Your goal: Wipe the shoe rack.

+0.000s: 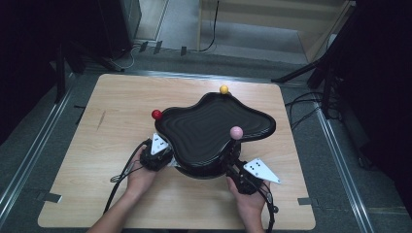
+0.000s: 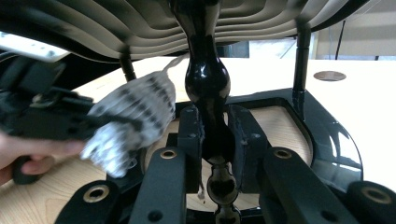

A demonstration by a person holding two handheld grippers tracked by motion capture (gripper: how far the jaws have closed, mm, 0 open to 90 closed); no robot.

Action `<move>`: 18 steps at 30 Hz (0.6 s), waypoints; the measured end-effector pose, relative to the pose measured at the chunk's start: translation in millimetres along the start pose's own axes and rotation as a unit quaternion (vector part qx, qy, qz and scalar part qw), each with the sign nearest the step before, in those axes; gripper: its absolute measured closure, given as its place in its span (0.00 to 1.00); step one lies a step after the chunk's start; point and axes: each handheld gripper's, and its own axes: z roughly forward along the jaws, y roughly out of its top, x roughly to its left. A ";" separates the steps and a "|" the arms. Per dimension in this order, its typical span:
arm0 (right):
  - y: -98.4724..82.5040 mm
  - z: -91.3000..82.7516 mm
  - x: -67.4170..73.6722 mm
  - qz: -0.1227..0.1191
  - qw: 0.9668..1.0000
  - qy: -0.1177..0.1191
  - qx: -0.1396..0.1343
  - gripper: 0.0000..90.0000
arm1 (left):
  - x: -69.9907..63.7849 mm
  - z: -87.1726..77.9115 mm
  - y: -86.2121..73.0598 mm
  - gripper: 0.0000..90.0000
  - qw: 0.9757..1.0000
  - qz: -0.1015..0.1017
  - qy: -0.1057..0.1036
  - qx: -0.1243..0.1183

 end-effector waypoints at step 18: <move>1.4 0.5 -3.1 0.000 1.000 -0.002 0.004 0.85 | 13.5 -19.9 -15.7 0.83 0.999 0.032 0.030 0.006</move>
